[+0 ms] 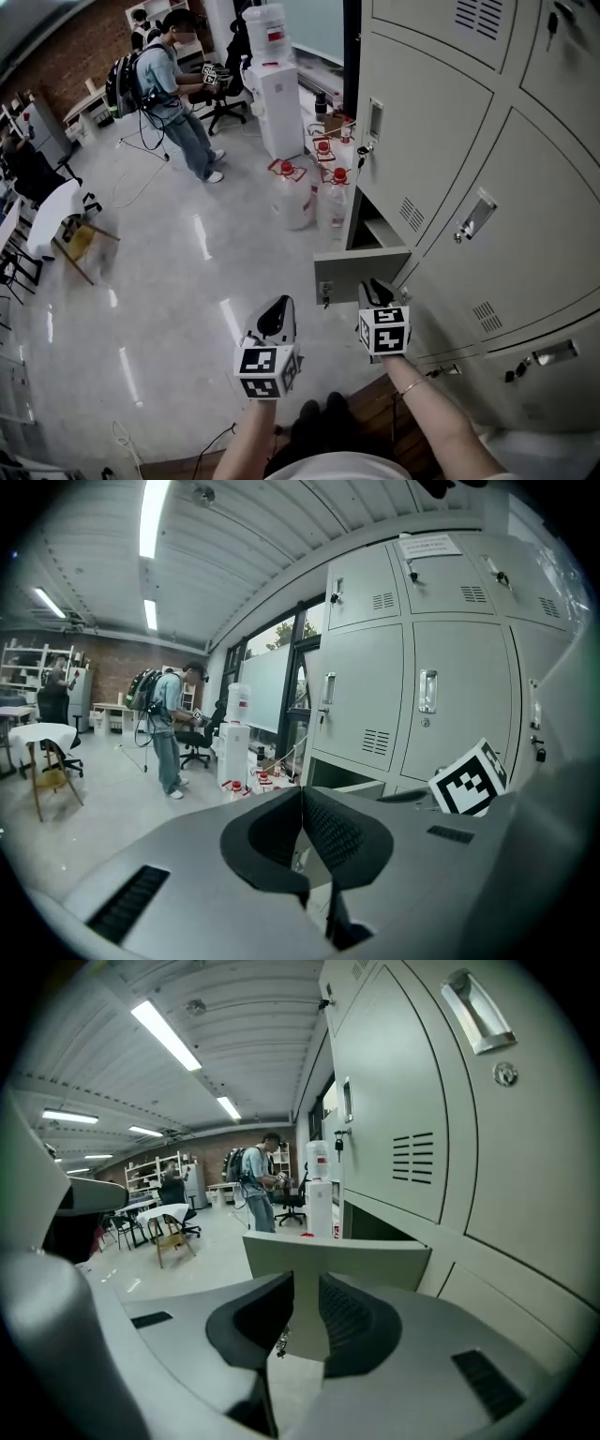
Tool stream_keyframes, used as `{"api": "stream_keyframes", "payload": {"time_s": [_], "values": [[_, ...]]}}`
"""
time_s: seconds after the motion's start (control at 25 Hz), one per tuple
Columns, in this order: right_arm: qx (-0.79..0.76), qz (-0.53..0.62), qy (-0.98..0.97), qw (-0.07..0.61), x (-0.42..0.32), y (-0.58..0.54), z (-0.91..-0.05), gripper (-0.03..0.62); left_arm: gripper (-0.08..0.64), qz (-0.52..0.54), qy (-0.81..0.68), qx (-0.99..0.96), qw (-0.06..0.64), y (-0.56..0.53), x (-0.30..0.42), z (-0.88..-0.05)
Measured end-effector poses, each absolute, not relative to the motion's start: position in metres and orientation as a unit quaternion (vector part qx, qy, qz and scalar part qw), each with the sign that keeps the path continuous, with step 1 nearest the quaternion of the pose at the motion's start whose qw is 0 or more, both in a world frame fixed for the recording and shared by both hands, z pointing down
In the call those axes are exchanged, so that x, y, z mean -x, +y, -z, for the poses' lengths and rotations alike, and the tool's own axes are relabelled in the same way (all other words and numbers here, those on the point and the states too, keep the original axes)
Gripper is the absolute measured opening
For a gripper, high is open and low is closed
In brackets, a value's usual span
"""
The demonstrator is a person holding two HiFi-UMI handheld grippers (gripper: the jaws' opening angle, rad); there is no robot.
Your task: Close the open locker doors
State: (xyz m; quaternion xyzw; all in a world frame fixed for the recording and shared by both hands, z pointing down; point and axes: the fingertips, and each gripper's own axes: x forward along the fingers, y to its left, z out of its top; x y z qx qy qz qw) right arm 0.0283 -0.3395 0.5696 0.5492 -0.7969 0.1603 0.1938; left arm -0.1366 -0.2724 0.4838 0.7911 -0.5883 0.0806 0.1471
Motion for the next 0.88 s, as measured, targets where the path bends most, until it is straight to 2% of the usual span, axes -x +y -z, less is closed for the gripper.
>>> {"api": "stream_keyframes", "payload": {"time_s": [0.32, 0.88], "values": [[-0.564, -0.174, -0.778, 0.215, -0.027, -0.359, -0.608, 0.08, 0.021, -0.086, -0.598, -0.782, 0.156, -0.279, 0.146, -0.5], [-0.579, -0.192, -0.767, 0.199, -0.023, -0.412, -0.609, 0.08, 0.021, -0.086, -0.607, -0.773, 0.166, -0.289, 0.151, -0.503]]}}
